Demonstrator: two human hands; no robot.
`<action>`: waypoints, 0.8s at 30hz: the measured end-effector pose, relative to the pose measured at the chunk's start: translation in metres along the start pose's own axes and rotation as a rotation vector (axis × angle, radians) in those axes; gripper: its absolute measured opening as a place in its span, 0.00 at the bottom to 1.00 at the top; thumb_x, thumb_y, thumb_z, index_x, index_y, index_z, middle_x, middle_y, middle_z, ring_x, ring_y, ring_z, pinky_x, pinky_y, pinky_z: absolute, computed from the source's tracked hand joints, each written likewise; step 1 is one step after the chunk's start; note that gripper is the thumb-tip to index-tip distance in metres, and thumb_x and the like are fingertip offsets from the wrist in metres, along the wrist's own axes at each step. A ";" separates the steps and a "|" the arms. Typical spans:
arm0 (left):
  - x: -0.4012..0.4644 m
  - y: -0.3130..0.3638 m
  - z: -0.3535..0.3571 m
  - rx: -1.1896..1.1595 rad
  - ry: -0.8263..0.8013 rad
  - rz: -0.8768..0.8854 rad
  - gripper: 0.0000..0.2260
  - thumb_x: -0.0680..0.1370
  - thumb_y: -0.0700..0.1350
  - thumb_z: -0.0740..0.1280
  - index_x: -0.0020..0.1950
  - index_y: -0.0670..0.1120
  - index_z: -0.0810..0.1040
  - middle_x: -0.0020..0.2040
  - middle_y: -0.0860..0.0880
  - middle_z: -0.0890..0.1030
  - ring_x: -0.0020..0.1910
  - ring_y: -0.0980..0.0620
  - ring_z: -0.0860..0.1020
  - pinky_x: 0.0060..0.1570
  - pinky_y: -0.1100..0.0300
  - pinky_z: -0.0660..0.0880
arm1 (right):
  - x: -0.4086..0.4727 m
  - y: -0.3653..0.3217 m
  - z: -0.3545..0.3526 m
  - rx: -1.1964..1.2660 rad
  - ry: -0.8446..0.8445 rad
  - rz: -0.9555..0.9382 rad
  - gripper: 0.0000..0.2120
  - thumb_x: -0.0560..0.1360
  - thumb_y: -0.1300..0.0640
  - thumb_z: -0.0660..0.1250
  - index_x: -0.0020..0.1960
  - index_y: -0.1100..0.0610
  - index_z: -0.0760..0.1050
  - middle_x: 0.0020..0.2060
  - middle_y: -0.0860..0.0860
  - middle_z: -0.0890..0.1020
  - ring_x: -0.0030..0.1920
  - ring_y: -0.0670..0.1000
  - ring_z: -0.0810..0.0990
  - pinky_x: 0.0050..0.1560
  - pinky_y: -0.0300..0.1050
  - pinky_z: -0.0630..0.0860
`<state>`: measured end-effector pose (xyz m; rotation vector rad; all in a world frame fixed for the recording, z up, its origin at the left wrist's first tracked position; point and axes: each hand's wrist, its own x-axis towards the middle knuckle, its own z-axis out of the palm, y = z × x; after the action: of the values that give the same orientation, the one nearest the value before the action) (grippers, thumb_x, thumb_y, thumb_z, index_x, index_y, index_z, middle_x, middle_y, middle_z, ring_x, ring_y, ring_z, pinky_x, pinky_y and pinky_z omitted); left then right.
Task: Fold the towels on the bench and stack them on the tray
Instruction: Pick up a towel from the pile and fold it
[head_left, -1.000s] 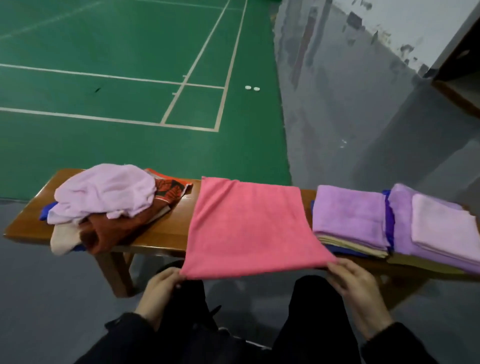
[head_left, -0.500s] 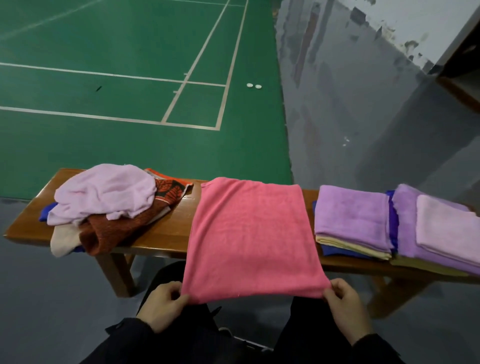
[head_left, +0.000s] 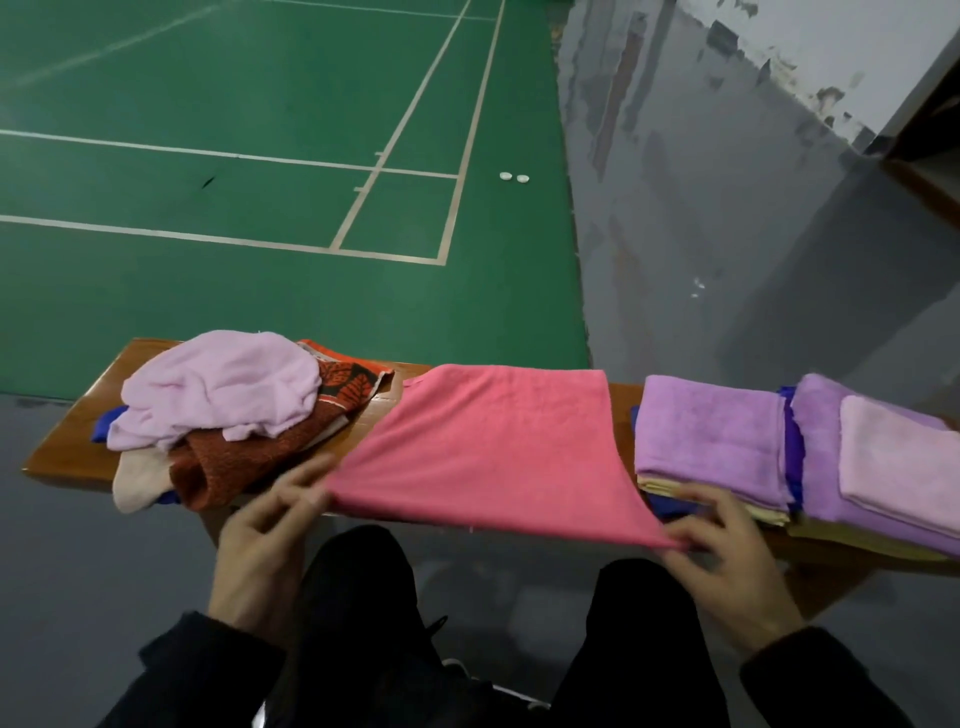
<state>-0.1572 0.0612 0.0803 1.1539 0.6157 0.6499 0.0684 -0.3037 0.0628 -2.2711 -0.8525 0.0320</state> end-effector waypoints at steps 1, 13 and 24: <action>0.007 0.014 0.007 -0.058 -0.030 0.045 0.32 0.60 0.58 0.83 0.43 0.34 0.75 0.63 0.42 0.83 0.63 0.47 0.80 0.58 0.60 0.79 | 0.009 -0.017 -0.013 0.107 0.037 0.047 0.10 0.73 0.64 0.76 0.43 0.48 0.83 0.56 0.36 0.78 0.60 0.42 0.78 0.59 0.29 0.72; 0.086 0.152 0.100 -0.172 -0.117 0.437 0.11 0.77 0.37 0.72 0.56 0.48 0.85 0.55 0.48 0.85 0.50 0.51 0.82 0.50 0.56 0.80 | 0.145 -0.156 -0.125 0.834 0.548 -0.071 0.07 0.76 0.59 0.74 0.41 0.51 0.80 0.33 0.43 0.79 0.36 0.43 0.75 0.39 0.39 0.73; 0.219 0.051 0.100 0.889 0.147 -0.045 0.35 0.74 0.48 0.71 0.78 0.39 0.65 0.73 0.36 0.71 0.71 0.39 0.71 0.71 0.51 0.67 | 0.257 -0.045 -0.021 0.231 0.399 0.476 0.25 0.76 0.52 0.73 0.70 0.58 0.73 0.65 0.56 0.79 0.65 0.57 0.77 0.66 0.47 0.71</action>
<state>0.0546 0.1748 0.1339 1.9133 1.1107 0.4179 0.2490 -0.1419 0.1602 -2.1080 -0.0880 -0.0993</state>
